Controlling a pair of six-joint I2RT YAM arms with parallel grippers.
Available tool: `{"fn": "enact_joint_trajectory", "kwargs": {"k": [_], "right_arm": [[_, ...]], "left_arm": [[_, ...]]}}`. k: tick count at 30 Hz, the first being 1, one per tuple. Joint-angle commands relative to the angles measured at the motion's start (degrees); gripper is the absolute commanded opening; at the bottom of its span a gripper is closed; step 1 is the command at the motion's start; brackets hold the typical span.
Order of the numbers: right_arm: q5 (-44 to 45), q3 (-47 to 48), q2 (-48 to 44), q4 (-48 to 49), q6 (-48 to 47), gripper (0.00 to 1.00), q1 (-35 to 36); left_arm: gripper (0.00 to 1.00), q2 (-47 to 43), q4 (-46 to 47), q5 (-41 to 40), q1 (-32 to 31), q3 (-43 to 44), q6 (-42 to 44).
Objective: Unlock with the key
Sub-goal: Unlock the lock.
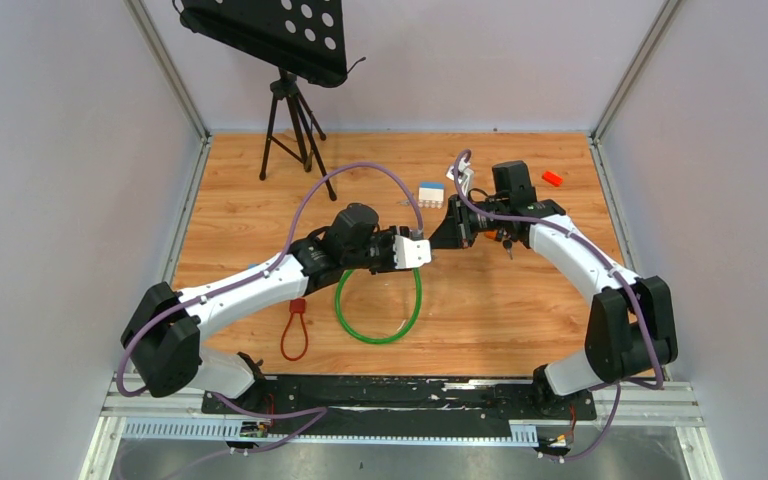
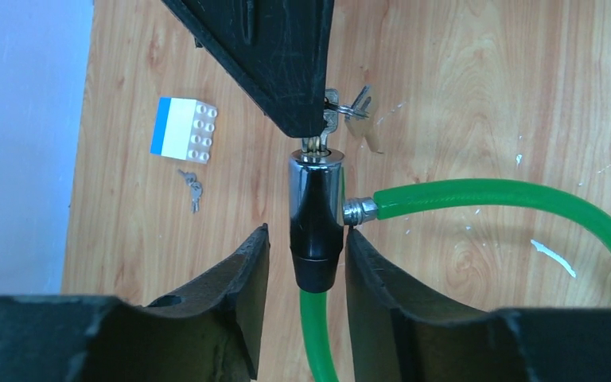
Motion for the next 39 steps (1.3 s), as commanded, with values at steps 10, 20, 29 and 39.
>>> {"fn": "enact_joint_trajectory", "kwargs": {"k": [10,20,29,39], "right_arm": [[-2.34,1.79,-3.64,0.2,-0.75,0.0,0.43],[-2.62,0.87,-3.55,1.02,-0.67,0.0,0.39],[-5.71,0.48,0.92,8.39,13.81,0.0,0.13],[-8.44,-8.58,2.71,29.49,39.89,0.0,0.21]], "left_arm": [[0.55,3.28,-0.86,-0.42,0.47,2.62,4.43],[0.14,7.35,-3.0,2.19,0.61,6.99,4.27],[0.0,4.04,7.53,-6.51,-1.18,2.18,2.34],[0.0,0.55,14.21,-21.87,-3.34,-1.82,6.75]]}}
